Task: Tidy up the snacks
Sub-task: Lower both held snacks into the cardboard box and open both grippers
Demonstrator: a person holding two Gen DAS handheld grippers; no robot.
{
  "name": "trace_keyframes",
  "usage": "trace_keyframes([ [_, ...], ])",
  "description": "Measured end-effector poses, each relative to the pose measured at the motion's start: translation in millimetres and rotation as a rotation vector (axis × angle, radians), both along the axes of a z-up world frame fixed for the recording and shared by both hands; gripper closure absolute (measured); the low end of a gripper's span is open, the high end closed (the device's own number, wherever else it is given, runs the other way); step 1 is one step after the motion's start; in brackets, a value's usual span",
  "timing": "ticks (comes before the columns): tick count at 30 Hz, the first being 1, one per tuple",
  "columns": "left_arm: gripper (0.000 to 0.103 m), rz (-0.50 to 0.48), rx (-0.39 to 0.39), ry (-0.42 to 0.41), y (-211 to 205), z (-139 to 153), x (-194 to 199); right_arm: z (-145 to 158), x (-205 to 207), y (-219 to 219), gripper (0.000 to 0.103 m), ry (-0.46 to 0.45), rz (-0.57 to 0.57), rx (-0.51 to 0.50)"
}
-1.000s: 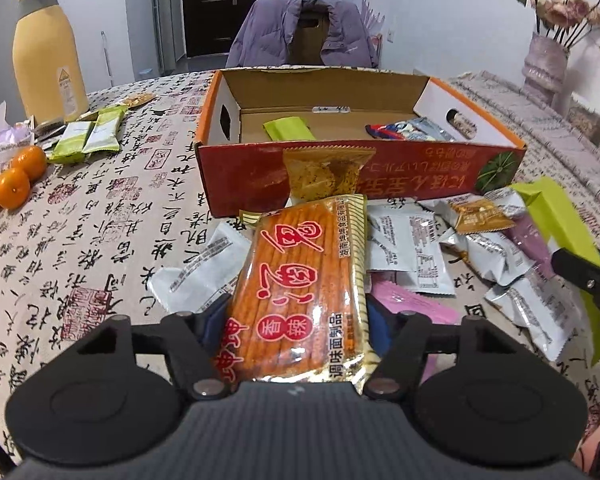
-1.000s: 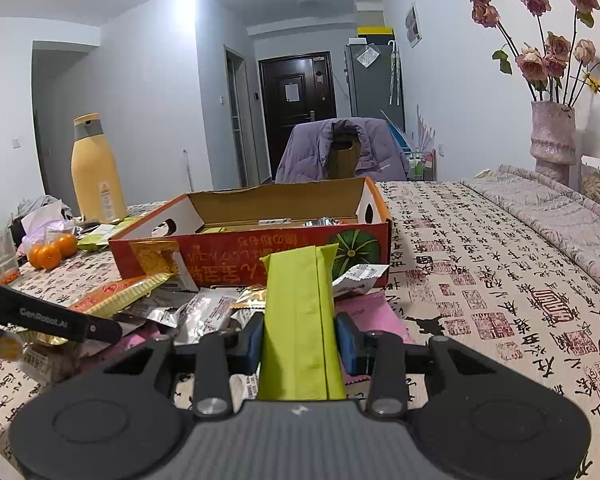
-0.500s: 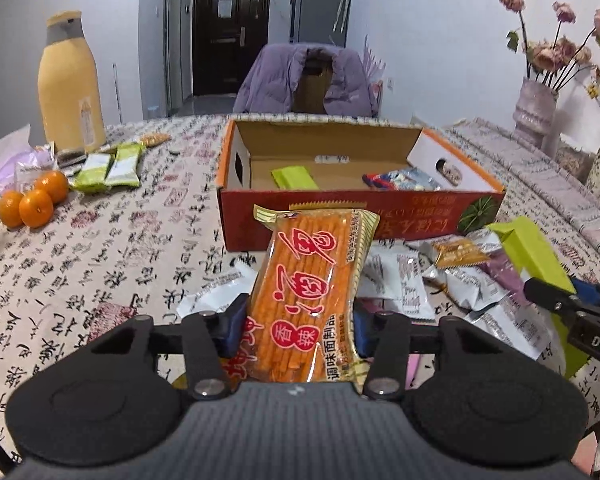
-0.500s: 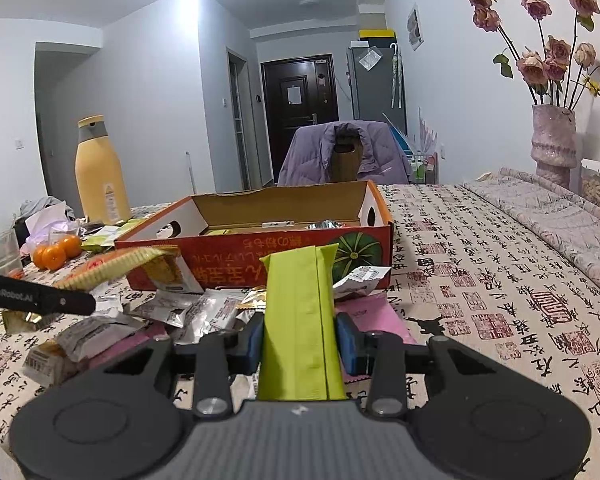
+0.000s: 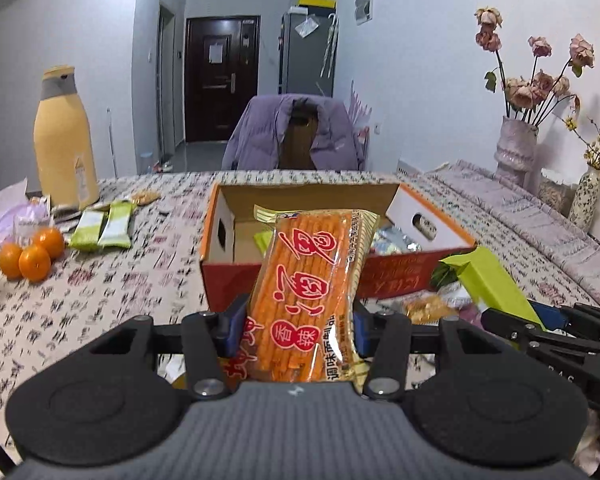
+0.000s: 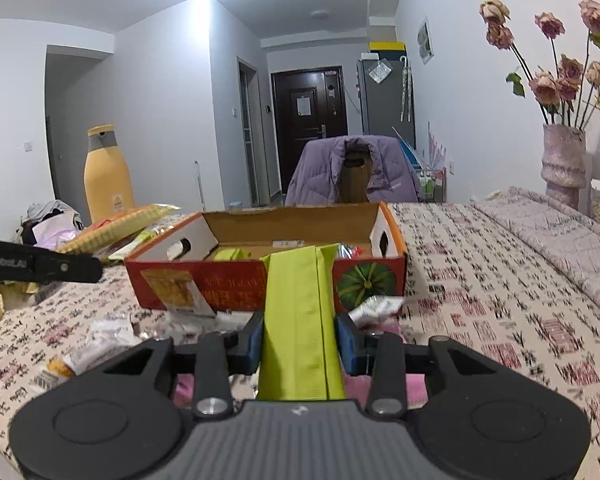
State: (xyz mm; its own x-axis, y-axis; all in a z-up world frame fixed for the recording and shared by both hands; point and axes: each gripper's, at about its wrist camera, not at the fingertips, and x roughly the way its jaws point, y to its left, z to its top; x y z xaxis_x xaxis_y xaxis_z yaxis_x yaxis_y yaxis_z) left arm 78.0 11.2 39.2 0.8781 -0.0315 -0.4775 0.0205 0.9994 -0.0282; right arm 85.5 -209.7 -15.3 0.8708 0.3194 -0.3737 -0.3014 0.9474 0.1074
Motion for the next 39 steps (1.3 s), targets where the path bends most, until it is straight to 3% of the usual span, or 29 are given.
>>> trace_keyframes([
  [12, 0.053, 0.007, 0.038, -0.05, -14.5, 27.3, 51.4, 37.9, 45.0, 15.3, 0.067, -0.068, 0.015, 0.001],
  [23, 0.053, 0.061, 0.056, -0.049, -16.3, 46.6, 126.1, 65.3, 117.1, 30.9, 0.066, -0.07, 0.022, -0.005],
  [31, 0.053, 0.137, 0.069, 0.03, -11.8, 28.7, 177.1, 59.2, 176.0, 47.1, 0.066, 0.005, 0.02, -0.031],
  [39, 0.053, 0.186, 0.075, 0.13, -2.4, -11.5, 215.3, 26.9, 223.3, 63.1, 0.066, 0.102, -0.012, -0.082],
])
